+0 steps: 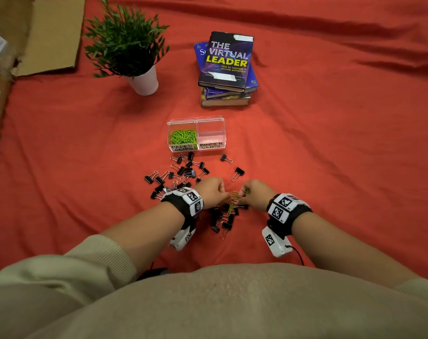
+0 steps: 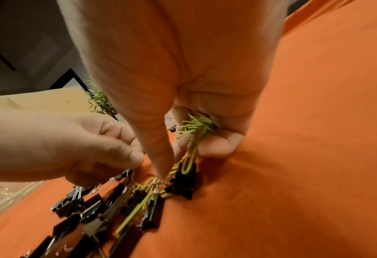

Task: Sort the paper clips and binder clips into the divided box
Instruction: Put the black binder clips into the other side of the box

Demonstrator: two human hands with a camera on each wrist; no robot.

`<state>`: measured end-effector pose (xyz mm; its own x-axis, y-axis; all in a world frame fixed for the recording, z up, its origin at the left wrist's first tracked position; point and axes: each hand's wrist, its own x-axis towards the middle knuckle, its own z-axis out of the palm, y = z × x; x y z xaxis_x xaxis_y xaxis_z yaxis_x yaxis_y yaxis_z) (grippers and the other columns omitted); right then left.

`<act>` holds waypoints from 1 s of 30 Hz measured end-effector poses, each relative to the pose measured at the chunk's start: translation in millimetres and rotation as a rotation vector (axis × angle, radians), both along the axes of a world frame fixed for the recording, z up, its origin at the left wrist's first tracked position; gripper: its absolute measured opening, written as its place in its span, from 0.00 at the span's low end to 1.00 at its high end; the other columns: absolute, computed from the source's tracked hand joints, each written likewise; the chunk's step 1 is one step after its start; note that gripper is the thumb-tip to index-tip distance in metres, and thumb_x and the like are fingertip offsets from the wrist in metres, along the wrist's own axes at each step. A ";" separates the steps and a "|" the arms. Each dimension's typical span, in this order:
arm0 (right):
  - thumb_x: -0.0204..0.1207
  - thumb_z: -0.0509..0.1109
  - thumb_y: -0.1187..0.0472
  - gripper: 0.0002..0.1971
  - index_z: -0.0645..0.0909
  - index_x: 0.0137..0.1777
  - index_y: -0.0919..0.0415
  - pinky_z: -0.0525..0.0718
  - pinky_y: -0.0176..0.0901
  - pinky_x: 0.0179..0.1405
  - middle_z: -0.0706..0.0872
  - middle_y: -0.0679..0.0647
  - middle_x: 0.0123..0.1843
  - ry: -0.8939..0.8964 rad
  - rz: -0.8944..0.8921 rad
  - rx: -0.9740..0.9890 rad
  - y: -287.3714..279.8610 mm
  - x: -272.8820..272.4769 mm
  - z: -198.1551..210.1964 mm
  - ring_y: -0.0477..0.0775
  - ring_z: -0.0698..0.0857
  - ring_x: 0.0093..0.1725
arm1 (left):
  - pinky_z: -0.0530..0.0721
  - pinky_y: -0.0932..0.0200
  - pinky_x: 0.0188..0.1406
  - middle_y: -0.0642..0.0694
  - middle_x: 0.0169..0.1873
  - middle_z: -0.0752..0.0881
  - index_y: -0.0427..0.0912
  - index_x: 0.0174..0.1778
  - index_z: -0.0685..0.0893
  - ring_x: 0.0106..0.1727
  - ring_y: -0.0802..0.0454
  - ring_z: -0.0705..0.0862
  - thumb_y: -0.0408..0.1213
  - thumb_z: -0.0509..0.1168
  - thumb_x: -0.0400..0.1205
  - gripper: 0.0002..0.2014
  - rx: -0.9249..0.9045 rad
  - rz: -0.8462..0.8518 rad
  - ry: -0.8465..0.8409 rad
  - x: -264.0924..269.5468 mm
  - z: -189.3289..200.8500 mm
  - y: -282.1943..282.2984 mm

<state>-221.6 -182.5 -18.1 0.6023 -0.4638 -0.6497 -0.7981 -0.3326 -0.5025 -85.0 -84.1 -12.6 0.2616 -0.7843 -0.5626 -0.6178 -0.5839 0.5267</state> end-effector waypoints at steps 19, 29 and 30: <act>0.76 0.69 0.58 0.12 0.77 0.54 0.65 0.77 0.47 0.50 0.83 0.63 0.56 0.010 0.190 -0.274 13.4 6.7 -11.8 0.63 0.82 0.56 | 0.81 0.51 0.51 0.40 0.56 0.83 0.41 0.57 0.76 0.57 0.40 0.83 0.40 0.66 0.79 0.13 -0.004 -0.379 -0.271 -1.3 -6.6 14.7; 0.78 0.63 0.62 0.07 0.78 0.49 0.66 0.79 0.52 0.54 0.82 0.66 0.54 0.007 0.231 -0.287 23.6 8.2 -9.2 0.65 0.82 0.55 | 0.81 0.44 0.52 0.35 0.58 0.80 0.34 0.58 0.76 0.58 0.36 0.82 0.39 0.59 0.82 0.13 0.080 -0.444 -0.349 -10.1 -11.6 19.1; 0.77 0.63 0.62 0.05 0.77 0.40 0.62 0.80 0.51 0.48 0.84 0.64 0.47 -0.012 0.175 -0.250 20.1 7.5 -7.0 0.64 0.84 0.49 | 0.80 0.44 0.52 0.35 0.57 0.79 0.34 0.58 0.76 0.57 0.36 0.82 0.38 0.59 0.82 0.13 0.068 -0.425 -0.322 -10.3 -10.9 19.4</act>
